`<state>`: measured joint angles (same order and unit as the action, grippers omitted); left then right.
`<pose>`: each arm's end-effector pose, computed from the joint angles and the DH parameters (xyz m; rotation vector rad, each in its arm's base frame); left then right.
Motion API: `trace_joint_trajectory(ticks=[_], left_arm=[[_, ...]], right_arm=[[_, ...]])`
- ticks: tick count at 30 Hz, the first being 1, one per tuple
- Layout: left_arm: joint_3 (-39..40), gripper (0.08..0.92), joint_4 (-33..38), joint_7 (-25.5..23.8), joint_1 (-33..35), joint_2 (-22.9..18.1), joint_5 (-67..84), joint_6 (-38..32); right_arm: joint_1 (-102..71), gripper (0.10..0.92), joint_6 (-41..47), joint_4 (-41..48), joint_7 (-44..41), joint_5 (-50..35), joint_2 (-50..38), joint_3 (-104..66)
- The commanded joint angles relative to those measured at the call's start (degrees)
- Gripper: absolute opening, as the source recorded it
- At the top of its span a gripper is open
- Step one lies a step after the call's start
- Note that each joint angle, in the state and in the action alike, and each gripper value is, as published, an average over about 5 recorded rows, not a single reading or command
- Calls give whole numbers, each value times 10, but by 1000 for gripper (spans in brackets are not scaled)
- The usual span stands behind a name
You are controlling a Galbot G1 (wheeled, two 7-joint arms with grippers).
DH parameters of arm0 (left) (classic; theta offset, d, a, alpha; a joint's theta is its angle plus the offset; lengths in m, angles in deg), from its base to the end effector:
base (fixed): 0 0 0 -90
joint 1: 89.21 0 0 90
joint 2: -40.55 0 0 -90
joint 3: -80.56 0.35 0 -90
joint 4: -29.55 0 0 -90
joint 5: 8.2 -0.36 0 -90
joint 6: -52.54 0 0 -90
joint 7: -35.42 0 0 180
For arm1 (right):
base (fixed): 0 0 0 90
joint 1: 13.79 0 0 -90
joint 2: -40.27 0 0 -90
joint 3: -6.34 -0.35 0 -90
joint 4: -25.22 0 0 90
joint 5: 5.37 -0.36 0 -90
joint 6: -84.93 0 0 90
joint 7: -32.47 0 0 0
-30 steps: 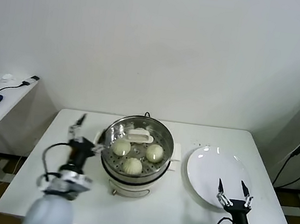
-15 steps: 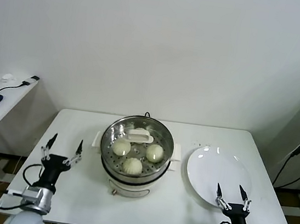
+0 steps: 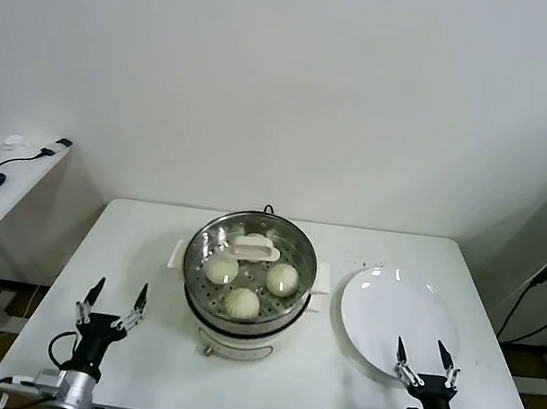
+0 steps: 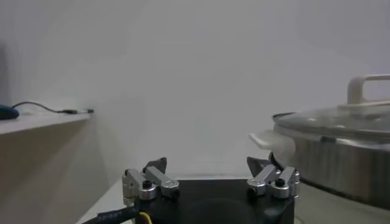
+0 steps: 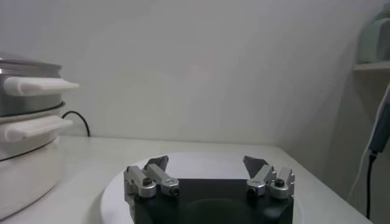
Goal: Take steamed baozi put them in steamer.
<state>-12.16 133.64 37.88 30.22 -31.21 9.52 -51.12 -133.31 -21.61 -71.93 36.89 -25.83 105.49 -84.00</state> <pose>0.1839 0.0979 -0.3839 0.0136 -3.1149 -0.0047 0.1747 -0.1298 -0.4163 -0.0126 -3.0336 0.0868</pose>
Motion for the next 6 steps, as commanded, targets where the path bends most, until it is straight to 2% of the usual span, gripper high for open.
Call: trace_joint_trajectory(ticks=[1, 6], left_arm=[[0, 823, -32, -2, 6, 4, 42, -27], [2, 823, -29, -7, 7, 3, 39, -30]], right_arm=[[-3, 823, 0, -2, -1, -3, -2, 0], [-2, 823, 0, -3, 0, -4, 0, 1]])
